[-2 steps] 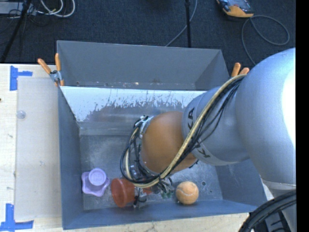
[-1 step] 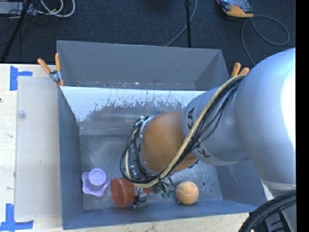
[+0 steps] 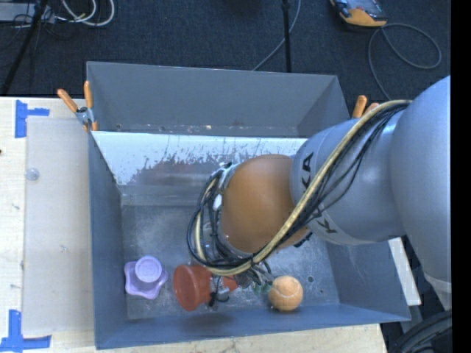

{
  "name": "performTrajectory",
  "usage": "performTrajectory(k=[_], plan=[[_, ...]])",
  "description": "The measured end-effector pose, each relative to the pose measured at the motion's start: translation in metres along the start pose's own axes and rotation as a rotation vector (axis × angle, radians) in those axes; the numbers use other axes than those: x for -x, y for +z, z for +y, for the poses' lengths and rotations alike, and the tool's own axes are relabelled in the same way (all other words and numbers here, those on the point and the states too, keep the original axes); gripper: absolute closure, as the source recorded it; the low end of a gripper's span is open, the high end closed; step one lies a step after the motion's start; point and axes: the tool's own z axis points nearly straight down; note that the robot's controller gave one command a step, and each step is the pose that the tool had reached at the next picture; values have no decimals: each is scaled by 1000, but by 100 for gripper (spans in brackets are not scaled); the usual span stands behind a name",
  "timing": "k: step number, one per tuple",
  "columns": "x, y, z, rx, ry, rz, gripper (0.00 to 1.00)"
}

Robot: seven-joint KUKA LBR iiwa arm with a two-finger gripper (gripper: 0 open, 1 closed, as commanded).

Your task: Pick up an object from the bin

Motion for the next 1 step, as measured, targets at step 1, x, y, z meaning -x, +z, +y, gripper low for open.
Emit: performTrajectory(k=[1], plan=[[-9,-128,-16,0,-57,-16,100]])
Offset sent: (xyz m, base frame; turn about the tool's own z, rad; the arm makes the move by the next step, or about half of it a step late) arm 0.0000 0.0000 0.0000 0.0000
